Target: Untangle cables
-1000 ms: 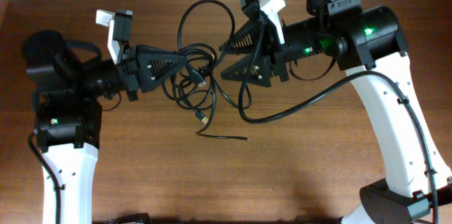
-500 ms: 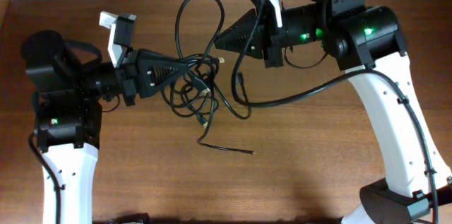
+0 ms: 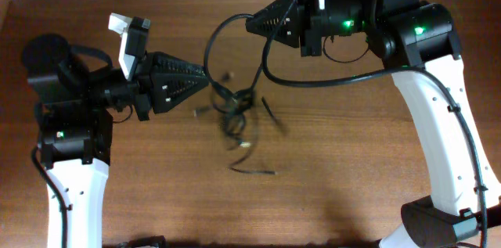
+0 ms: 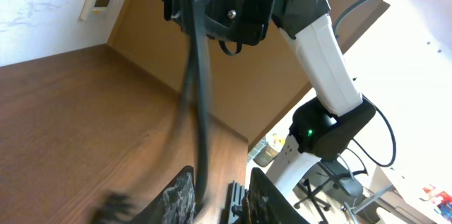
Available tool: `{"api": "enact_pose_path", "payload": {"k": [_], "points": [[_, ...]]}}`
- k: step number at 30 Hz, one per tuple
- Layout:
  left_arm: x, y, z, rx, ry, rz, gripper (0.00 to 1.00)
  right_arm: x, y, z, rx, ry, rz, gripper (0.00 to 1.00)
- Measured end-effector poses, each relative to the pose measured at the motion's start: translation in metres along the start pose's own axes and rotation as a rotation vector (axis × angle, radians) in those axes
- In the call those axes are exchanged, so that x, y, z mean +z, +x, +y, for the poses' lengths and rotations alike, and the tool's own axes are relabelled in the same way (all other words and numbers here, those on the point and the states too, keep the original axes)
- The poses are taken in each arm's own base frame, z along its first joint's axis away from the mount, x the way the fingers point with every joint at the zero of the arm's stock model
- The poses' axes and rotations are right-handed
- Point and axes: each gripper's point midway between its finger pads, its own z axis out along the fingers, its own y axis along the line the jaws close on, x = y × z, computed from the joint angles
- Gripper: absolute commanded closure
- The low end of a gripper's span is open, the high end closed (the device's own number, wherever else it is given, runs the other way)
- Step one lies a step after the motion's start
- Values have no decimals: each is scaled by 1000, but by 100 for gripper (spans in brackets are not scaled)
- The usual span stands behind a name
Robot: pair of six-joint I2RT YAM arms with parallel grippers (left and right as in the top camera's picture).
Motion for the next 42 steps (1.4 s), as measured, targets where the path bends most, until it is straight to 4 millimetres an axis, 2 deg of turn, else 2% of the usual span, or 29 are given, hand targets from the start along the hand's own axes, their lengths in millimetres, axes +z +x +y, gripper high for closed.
{"api": "enact_pose_path", "payload": {"k": [2, 4, 5, 6, 7, 8, 14, 17, 21, 24, 28, 33, 37, 42], "points": [[0, 0, 0, 0, 0, 0, 66, -1, -1, -2, 11, 9, -2, 96], [0, 0, 0, 0, 1, 1, 64, -5, -10, -6, -11, 25, -30, 96], [0, 0, 0, 1, 2, 1, 51, -8, -15, -8, -9, 33, -43, 96], [0, 0, -1, 2, 3, 2, 27, -12, -21, -11, -4, 43, -61, 96], [0, 0, -1, 0, 3, 2, 18, -13, -24, -12, 0, 46, -71, 96], [0, 0, -1, 8, 3, 1, 14, -15, -29, -12, 6, 48, -86, 96], [0, 1, 0, 10, 3, 2, 11, -19, -59, -4, 5, 25, -164, 96], [0, 5, 1, -10, 3, 3, 10, -23, -83, 9, -53, -8, -226, 96], [0, 11, 3, 7, 2, 3, 9, -29, -97, 19, -11, -38, -264, 96], [0, 11, 3, 53, 2, 3, 4, -30, -97, 21, 63, -55, -262, 96], [0, 11, 7, 156, -17, -1, 3, -29, -93, 31, 120, -110, -223, 96], [-3, 24, 41, 220, -177, 3, 2, -30, -86, 48, 187, -193, -152, 96], [-5, 25, 53, 271, -230, 11, 2, -30, -83, 52, 240, -216, -122, 96], [-6, 24, 57, 284, -255, 14, 1, -25, -82, 57, 262, -231, -113, 96]]}}
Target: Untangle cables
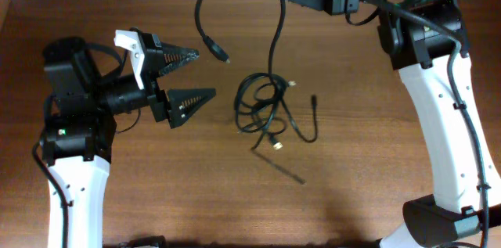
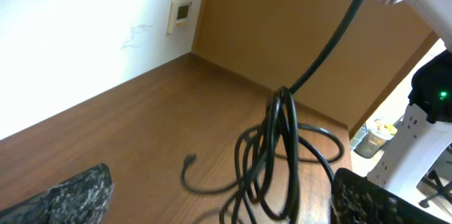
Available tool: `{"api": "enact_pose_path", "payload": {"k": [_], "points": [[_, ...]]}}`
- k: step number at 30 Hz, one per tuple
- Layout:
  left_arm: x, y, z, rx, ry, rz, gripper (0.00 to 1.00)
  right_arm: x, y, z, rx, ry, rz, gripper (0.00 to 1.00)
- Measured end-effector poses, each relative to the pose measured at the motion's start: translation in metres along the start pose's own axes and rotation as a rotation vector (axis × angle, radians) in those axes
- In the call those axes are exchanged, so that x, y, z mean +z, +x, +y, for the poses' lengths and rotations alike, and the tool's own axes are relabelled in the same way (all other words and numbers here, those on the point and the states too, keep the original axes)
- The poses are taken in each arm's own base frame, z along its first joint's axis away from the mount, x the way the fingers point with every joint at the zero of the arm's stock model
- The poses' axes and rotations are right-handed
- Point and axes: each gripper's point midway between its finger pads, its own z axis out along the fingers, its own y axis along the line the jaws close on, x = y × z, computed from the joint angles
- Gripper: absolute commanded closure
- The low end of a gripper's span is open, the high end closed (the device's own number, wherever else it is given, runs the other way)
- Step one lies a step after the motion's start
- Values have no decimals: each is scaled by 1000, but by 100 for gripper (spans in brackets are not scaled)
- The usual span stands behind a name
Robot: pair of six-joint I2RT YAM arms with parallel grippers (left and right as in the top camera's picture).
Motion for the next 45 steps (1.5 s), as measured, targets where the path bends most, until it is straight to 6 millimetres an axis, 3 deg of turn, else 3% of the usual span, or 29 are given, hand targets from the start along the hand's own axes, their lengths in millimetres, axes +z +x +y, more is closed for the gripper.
{"api": "enact_pose_path", "payload": {"k": [6, 8, 10, 11, 12, 13, 19, 21, 22, 24, 27, 32, 35, 39, 45], "points": [[19, 3, -24, 11, 105, 18, 2, 8, -5, 2, -12, 0, -33, 96], [27, 5, -31, 16, 128, 30, 22, 9, -6, 3, -17, -2, -36, 96], [33, 7, -35, 20, 131, 44, 26, 11, -5, 3, -17, -4, -35, 96], [37, 9, -35, 22, 126, 52, 36, 12, -5, 4, -19, -6, -36, 96], [38, 10, -35, 20, 121, 57, 64, 13, -4, 5, -18, -10, -33, 96], [40, 12, -34, 19, 111, 65, 100, 16, -4, 6, -16, -15, -31, 96], [45, 22, -24, -28, 81, 96, 100, 27, 1, 13, -15, -43, -12, 96], [45, 23, -24, -33, 81, 97, 100, 27, 1, 13, -15, -43, -12, 5], [45, 23, -24, -34, 82, 96, 100, 27, 2, 13, -11, -44, -10, 1], [45, 21, -27, -33, 102, 90, 100, 27, 3, 13, -17, -49, 0, 1], [43, 4, -47, 43, 235, 28, 100, 27, 14, 12, -37, -77, 64, 1], [31, -31, -76, 172, 303, -50, 100, 29, 28, -30, 3, -96, 131, 1], [2, -50, -96, 249, 247, -89, 100, 8, 22, -44, -69, -64, 112, 1], [-26, -63, -102, 256, 139, -114, 100, -14, 13, -53, -177, -21, 80, 2], [-31, -73, -106, 211, 121, -129, 100, -19, 13, -56, -372, -21, 77, 1]]}}
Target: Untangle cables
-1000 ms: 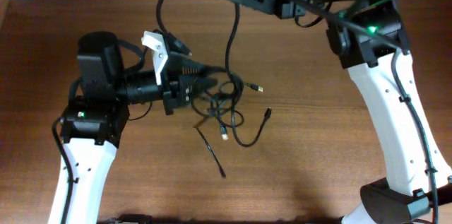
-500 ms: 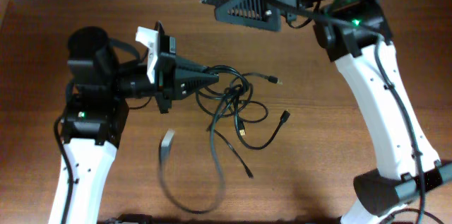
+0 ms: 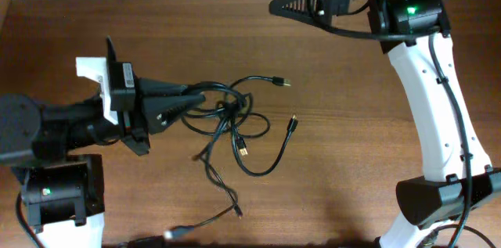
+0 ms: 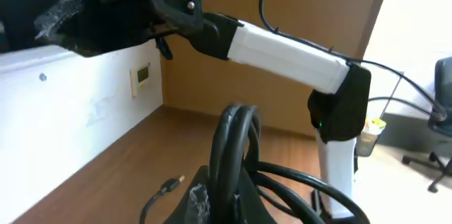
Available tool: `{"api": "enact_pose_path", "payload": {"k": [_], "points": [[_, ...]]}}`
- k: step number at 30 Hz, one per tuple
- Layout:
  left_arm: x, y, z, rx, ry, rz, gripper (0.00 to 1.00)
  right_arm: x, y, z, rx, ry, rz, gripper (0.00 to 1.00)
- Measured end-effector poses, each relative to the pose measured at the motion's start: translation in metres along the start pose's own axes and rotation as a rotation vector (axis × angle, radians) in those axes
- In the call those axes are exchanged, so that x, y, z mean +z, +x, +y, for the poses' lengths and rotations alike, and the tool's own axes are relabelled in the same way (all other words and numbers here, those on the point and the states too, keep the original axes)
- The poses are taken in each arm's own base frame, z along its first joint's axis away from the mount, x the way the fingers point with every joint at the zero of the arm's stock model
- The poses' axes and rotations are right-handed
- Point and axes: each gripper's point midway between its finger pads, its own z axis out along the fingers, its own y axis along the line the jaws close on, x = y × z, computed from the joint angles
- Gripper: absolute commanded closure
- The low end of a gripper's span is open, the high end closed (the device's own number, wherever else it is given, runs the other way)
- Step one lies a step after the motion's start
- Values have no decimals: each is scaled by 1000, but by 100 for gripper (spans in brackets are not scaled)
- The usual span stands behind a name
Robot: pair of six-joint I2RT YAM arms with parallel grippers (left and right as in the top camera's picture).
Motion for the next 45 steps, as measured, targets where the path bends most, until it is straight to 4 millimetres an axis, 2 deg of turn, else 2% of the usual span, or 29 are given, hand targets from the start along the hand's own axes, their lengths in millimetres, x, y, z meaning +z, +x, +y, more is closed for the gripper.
{"api": "enact_pose_path", "payload": {"k": [3, 6, 10, 13, 15, 17, 21, 22, 23, 24, 25, 29, 33, 34, 35, 37, 45], "points": [[1, -15, 5, -15, 4, -26, 100, -21, 10, -21, 113, 49, -11, 1], [2, -23, 15, -165, 12, -42, 100, -56, 31, -59, 231, 130, -42, 1], [5, -19, 43, -429, 8, -59, 100, -63, 39, -66, 240, 145, -46, 1], [7, -19, 50, -517, 1, -78, 100, -43, 42, -60, 231, 105, -27, 1], [7, -21, 52, -531, -7, -91, 100, -17, 45, -51, 230, 48, -4, 1], [7, -23, 54, -539, -15, -102, 100, -4, 47, -48, 236, 26, 6, 1], [6, -26, 58, -507, -37, -127, 100, -1, 46, -47, 232, 25, 6, 3], [6, -28, 61, -497, -49, -141, 100, -1, 45, -47, 223, 23, 7, 11], [6, -29, 63, -491, -59, -152, 100, -1, 45, -46, 209, 19, 8, 14], [5, -30, 66, -490, -68, -161, 100, 1, 46, -45, 184, 13, 11, 28], [5, -29, 70, -496, -76, -168, 100, 6, 47, -43, 150, -1, 16, 36], [4, -29, 84, -535, -107, -202, 100, 37, 52, -27, 25, -77, 38, 45], [2, -33, 90, -562, -133, -240, 100, 39, 56, -28, 34, -82, 41, 53], [2, -34, 92, -563, -138, -246, 100, 41, 57, -27, 40, -85, 43, 60], [1, -36, 93, -560, -144, -257, 100, 46, 58, -24, 39, -98, 47, 81], [0, -42, 91, -532, -144, -278, 100, 54, 60, -20, 38, -120, 53, 79], [-1, -47, 90, -530, -142, -296, 100, 58, 61, -18, 38, -130, 56, 75]]}}
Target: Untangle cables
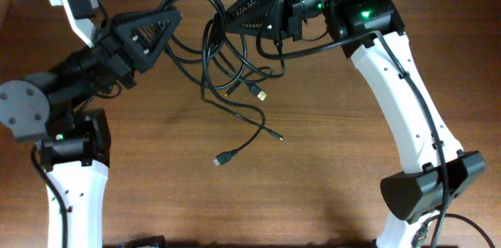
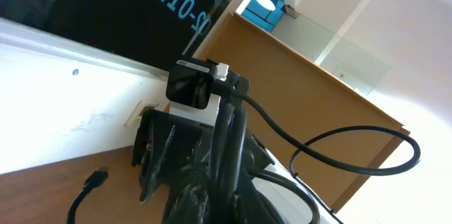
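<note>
A tangle of black cables (image 1: 223, 64) hangs above the brown table (image 1: 352, 170), strung between both grippers. My left gripper (image 1: 171, 19) is shut on a thick bunch of strands (image 2: 229, 160) that fills its jaws in the left wrist view. Just to the right, my right gripper (image 1: 232, 18) points left into the same bundle, its fingers together on a strand. Loose ends dangle below: a USB plug (image 1: 259, 92), a small plug (image 1: 279, 136) and a flat plug (image 1: 221, 159) near the tabletop. In the left wrist view the right gripper (image 2: 169, 150) faces me behind the bunch.
The right arm's white links (image 1: 407, 115) arch over the table's right side down to its base (image 1: 419, 193). At the left edge stands the left arm's white column (image 1: 74, 193). A white wall runs along the table's far edge.
The left gripper, still shut on the bundle, has gone from mid-table up to the back left, lifting the cables. The right gripper has come from the far edge to the bundle and shut on it.
First both grippers held cable, the tangle between them. Then the left gripper stood open beside the tangle while the right held one strand high. Later the left was shut on the bundle low over the table, the right open at the back. Now both hold it raised.
</note>
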Available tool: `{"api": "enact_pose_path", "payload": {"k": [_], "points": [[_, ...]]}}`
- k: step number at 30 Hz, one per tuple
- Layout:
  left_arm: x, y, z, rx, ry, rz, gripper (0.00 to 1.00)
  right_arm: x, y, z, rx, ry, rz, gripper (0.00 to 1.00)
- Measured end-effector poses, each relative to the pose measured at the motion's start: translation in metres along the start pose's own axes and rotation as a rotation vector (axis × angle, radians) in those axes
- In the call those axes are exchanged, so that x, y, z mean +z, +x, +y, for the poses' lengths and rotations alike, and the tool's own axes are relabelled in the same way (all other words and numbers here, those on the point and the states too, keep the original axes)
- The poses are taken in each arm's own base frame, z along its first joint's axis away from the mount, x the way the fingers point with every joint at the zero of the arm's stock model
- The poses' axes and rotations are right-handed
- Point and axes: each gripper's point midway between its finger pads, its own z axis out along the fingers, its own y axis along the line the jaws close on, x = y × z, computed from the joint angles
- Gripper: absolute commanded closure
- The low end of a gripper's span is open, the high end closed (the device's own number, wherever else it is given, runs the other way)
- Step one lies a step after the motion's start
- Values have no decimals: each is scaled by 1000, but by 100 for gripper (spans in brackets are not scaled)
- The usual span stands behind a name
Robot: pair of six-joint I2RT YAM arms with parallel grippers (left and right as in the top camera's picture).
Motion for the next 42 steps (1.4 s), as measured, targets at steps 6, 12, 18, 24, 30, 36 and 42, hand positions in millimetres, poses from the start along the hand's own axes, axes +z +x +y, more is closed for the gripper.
{"api": "enact_pose_path", "payload": {"k": [6, 12, 18, 24, 30, 36, 42], "points": [[3, 3, 0, -4, 6, 8, 100, 17, 0, 7, -39, -38, 10, 75], [26, 22, 15, -60, 46, 63, 100, 17, 0, 7, -36, -40, 11, 96], [28, 24, 20, -71, 46, 69, 100, -8, -3, -3, -33, 12, -5, 96], [30, 26, 20, -70, 52, 76, 100, -64, -8, -20, -6, 127, -43, 96], [30, 28, 18, -56, 64, 90, 100, -114, -10, -28, 10, 217, -76, 96], [11, 26, 22, -24, 53, 134, 100, -209, -7, -34, 103, 409, -161, 96], [-19, 10, 21, 18, -15, 116, 100, -286, 2, -26, 190, 570, -250, 96]]}}
